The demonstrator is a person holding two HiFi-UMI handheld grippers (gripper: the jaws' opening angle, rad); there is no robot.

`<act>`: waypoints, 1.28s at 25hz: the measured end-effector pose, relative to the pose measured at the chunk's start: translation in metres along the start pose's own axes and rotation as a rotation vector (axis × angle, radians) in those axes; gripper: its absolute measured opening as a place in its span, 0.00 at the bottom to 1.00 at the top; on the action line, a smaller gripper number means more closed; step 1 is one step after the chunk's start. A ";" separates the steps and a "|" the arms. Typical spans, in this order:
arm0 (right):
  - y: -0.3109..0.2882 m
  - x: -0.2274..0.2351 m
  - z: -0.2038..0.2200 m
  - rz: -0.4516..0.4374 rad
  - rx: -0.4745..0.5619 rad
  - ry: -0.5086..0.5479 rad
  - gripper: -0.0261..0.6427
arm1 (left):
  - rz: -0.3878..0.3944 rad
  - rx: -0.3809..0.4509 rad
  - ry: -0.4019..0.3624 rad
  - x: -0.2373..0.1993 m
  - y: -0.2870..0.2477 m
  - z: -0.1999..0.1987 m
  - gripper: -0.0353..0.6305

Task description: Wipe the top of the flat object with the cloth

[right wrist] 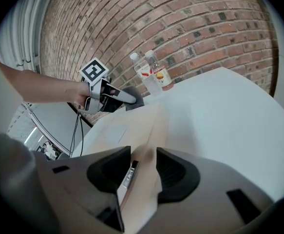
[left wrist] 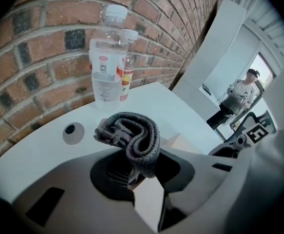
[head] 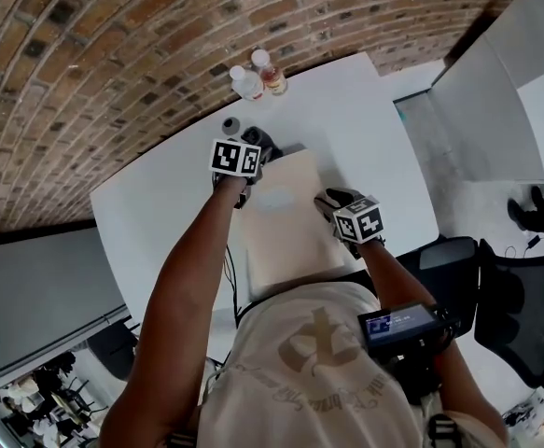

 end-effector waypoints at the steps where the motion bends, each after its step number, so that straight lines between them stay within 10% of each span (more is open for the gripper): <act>1: 0.000 0.000 0.000 0.006 -0.001 0.002 0.30 | -0.010 -0.004 -0.007 -0.004 0.004 0.003 0.21; 25: -0.001 -0.005 0.001 0.079 0.003 0.024 0.30 | -0.278 0.039 0.049 -0.087 0.099 0.081 0.22; 32: 0.000 -0.005 0.001 0.073 0.021 0.010 0.30 | -0.206 0.146 0.028 -0.054 0.111 0.062 0.21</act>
Point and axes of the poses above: the fingertips, and each gripper's own axes: y backward along the fingers, x to its right, z out of its underside, the point moved 4 cm from there along y, backward along the fingers, and after that the axes turned 5 degrees about z, right-handed, at the moved point
